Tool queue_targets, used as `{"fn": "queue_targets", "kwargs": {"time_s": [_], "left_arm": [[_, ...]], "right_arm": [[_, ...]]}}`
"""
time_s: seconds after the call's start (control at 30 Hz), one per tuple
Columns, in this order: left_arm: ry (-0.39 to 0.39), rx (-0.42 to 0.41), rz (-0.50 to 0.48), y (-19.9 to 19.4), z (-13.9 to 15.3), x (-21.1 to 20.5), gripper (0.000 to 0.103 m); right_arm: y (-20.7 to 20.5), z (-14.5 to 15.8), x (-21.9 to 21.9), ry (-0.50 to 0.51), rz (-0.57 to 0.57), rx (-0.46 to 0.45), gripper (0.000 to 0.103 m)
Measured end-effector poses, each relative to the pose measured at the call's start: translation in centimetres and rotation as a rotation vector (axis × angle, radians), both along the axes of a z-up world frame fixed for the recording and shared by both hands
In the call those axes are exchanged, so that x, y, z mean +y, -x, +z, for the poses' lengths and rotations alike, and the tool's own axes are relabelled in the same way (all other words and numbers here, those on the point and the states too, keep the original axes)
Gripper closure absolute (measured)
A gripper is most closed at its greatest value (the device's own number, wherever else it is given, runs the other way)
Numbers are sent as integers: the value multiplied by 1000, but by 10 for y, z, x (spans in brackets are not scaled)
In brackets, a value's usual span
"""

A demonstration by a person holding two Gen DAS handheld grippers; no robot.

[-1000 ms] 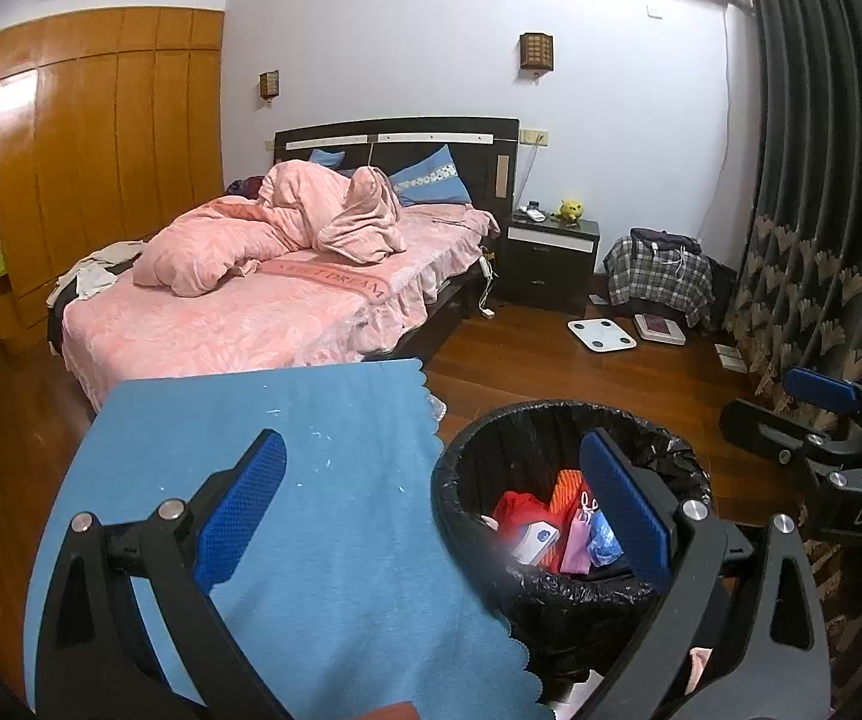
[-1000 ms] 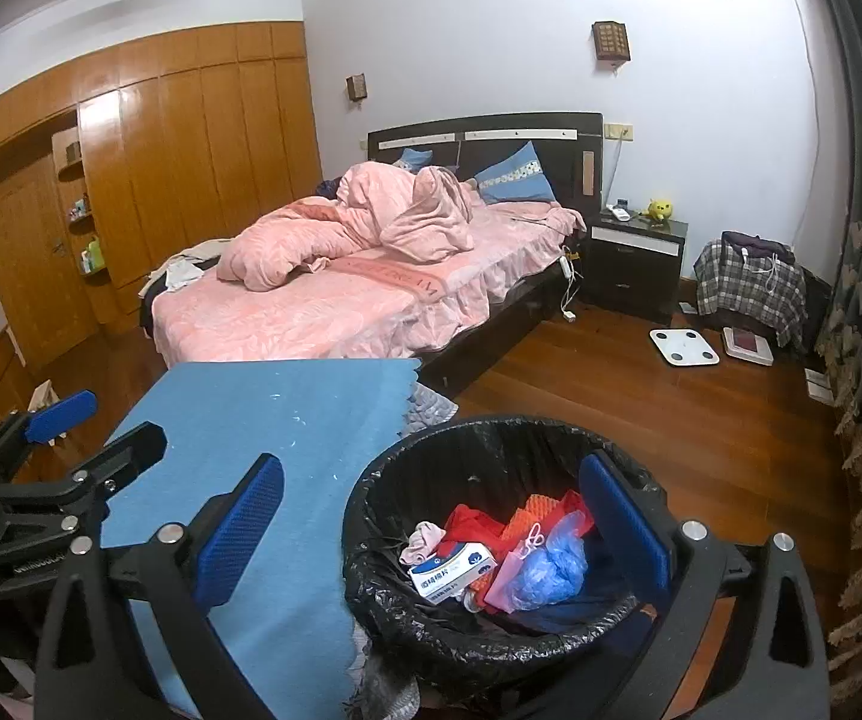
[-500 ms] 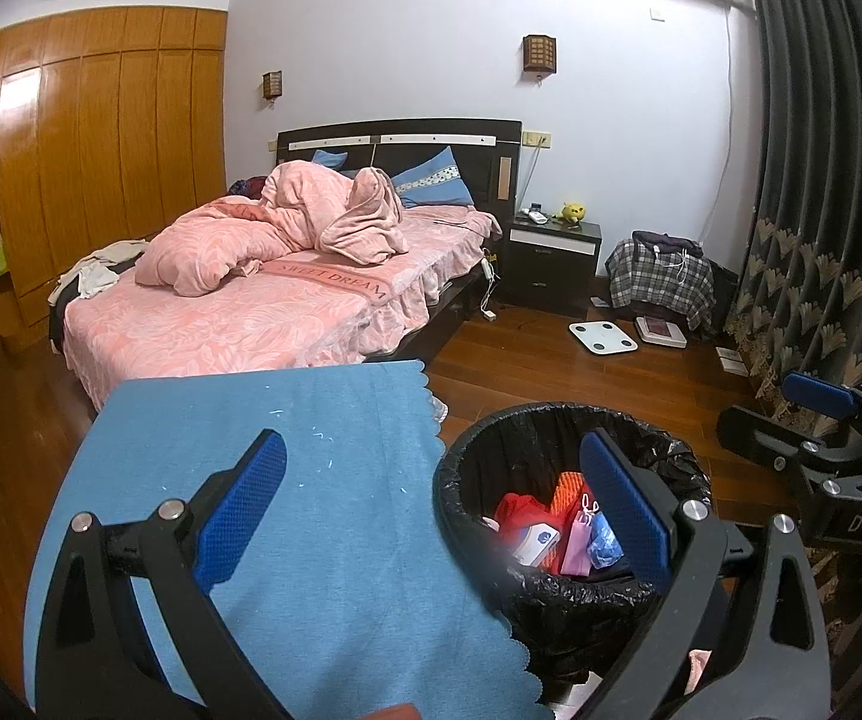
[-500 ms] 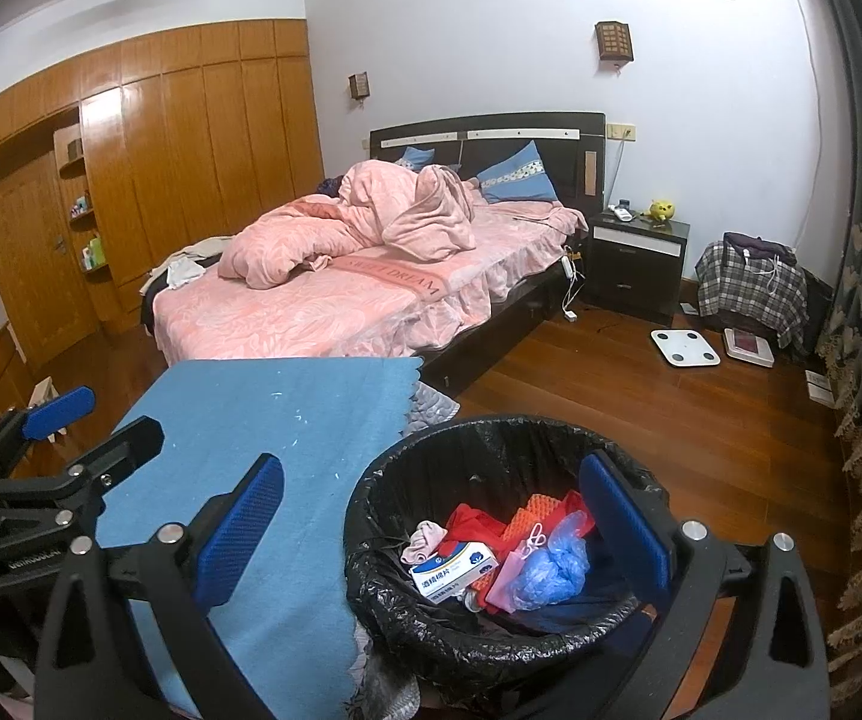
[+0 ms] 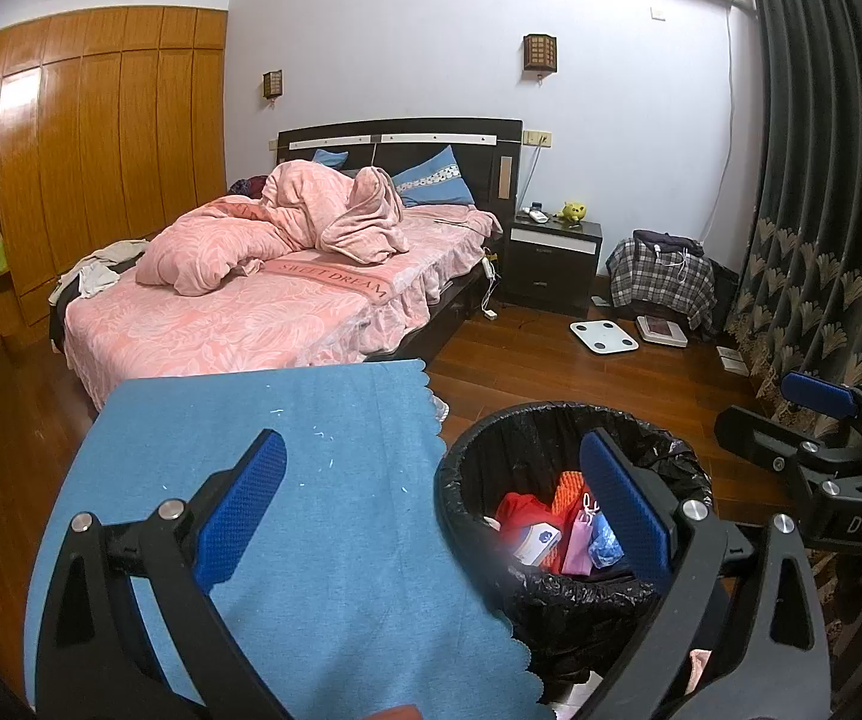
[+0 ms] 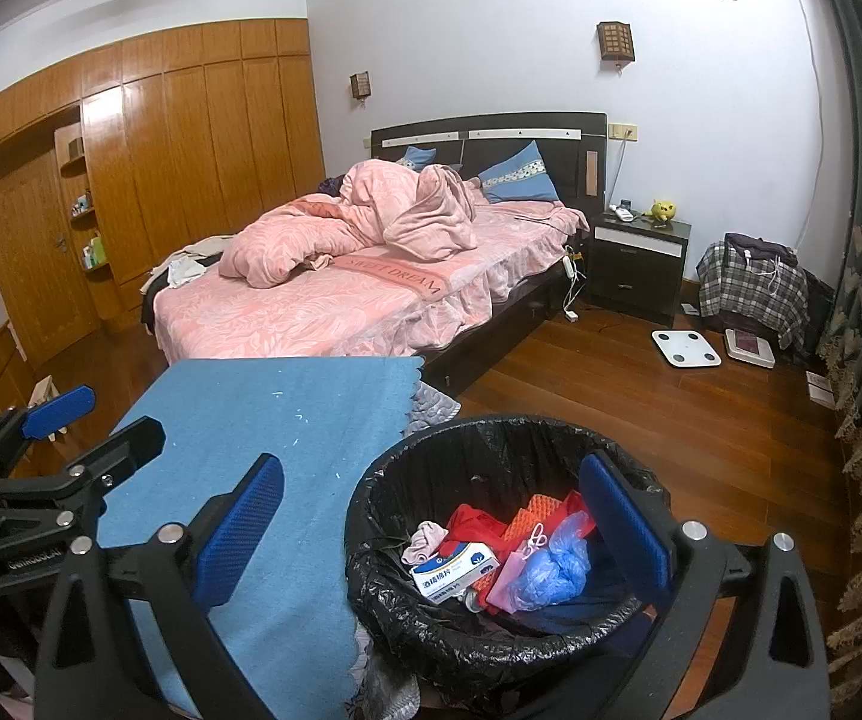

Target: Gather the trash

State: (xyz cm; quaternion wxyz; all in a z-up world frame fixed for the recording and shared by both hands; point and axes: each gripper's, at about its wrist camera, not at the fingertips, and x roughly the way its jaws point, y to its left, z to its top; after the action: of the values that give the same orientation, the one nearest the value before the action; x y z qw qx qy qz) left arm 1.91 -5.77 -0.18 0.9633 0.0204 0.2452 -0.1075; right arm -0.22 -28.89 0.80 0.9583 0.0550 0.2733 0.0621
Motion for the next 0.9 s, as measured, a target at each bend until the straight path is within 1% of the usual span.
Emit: {"fn": "queue_targets", "kwargs": {"time_s": [0.9], "left_arm": [[0,0,0,0,0,0,7]], "right_arm": [[-1,0,3,3,3,-2,6]]}}
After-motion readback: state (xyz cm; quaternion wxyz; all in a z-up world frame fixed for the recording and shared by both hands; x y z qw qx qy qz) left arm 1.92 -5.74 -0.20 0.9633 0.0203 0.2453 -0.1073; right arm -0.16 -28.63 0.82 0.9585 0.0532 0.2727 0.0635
